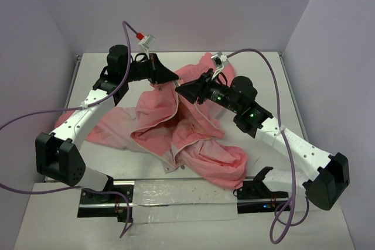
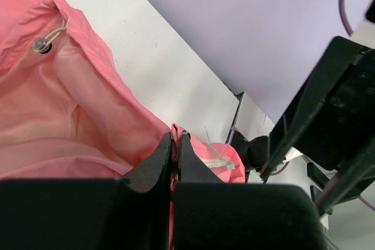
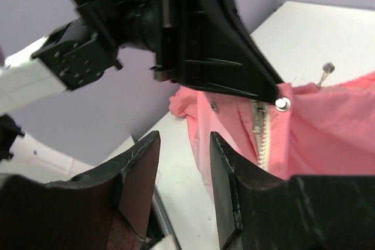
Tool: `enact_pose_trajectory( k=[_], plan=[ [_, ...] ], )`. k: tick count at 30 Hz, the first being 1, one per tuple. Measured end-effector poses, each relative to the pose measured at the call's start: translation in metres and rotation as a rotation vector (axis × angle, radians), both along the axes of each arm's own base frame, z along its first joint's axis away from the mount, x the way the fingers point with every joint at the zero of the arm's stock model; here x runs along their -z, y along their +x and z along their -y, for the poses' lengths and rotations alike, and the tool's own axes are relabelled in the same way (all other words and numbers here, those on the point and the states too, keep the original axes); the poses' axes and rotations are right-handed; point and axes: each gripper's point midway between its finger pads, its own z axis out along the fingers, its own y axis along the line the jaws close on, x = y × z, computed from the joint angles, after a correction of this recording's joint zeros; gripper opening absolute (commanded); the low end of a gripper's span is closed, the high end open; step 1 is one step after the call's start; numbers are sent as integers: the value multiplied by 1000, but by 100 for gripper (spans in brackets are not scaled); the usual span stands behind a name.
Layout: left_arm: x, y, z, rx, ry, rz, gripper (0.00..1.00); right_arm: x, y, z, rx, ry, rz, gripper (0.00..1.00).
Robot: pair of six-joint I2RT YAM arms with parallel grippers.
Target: Zip up the jacket
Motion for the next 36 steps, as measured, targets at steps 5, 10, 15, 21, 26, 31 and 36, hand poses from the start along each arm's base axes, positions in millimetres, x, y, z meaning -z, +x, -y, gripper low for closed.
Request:
enact_pose_trajectory(
  k=[5,10,15,21,26,31,36],
  plan=[
    [-1,1,0,-10,-2,-5,0,15,15,-6,50,38,-138,61],
    [-4,0,-1,-17,-5,0,0,35,29,-11,90,56,-254,62],
    [-5,0,-3,-27,-2,0,0,39,33,-11,112,87,-304,63],
    [-6,0,-3,-31,-3,3,0,38,35,-14,108,114,-323,61],
    [-7,0,-3,-31,-3,3,0,42,39,-21,87,127,-340,57],
    [-5,-1,-3,-31,-3,1,0,45,40,-24,78,134,-351,44],
    [-9,-3,-4,-30,-6,10,0,47,41,-23,83,139,-352,38]
  ],
)
